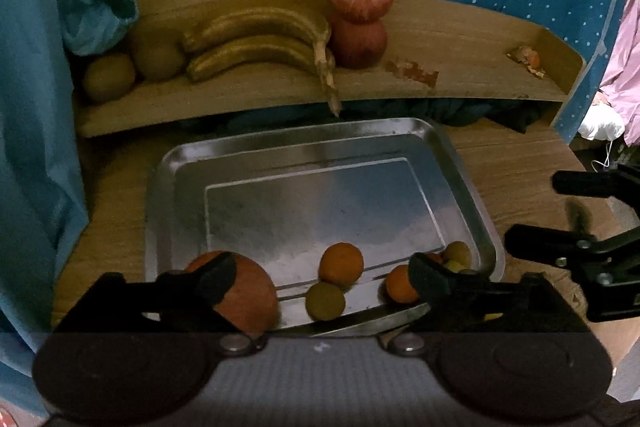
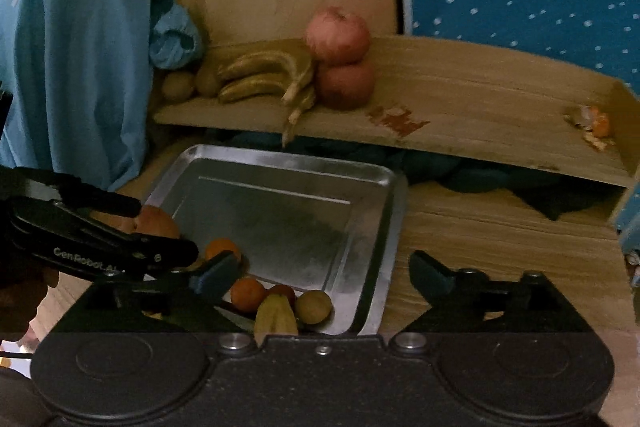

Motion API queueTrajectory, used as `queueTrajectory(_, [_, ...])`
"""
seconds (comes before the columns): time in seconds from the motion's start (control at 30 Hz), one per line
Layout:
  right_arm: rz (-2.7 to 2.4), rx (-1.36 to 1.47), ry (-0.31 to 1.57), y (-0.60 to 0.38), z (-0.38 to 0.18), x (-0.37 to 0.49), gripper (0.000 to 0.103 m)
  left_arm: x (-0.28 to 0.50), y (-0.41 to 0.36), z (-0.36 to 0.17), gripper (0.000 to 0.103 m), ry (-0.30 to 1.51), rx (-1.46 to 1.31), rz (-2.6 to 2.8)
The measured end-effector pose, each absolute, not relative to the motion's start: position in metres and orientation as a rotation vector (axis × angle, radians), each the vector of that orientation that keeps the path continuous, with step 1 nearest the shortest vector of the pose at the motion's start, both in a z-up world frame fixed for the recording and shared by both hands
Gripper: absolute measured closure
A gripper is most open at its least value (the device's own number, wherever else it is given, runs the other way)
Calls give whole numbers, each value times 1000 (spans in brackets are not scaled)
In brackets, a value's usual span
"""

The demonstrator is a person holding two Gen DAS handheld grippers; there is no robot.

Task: Organize fruits
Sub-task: 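Open the right gripper to drop the tomato while the left releases the kiwi into the tray, then lift both grippers away from the tray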

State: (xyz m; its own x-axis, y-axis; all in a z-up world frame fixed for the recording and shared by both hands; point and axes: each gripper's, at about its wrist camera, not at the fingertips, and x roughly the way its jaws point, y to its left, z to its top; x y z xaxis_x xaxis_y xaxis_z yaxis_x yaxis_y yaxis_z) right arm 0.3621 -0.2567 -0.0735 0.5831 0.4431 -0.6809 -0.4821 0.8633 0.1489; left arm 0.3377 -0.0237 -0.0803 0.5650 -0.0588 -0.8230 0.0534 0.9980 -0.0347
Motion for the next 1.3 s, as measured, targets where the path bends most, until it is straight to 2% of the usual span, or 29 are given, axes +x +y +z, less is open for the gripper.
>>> queueTrajectory(0.13, [492, -43, 752, -258, -66, 350, 1, 329, -16, -73, 1, 944, -3, -76])
queueTrajectory(0.93, [338, -27, 701, -210, -59, 261, 1, 262, 51, -61, 0, 918, 38, -123])
queueTrajectory(1.3, [328, -50, 772, -193, -70, 233, 1, 246, 65, -75, 0, 986, 39, -138])
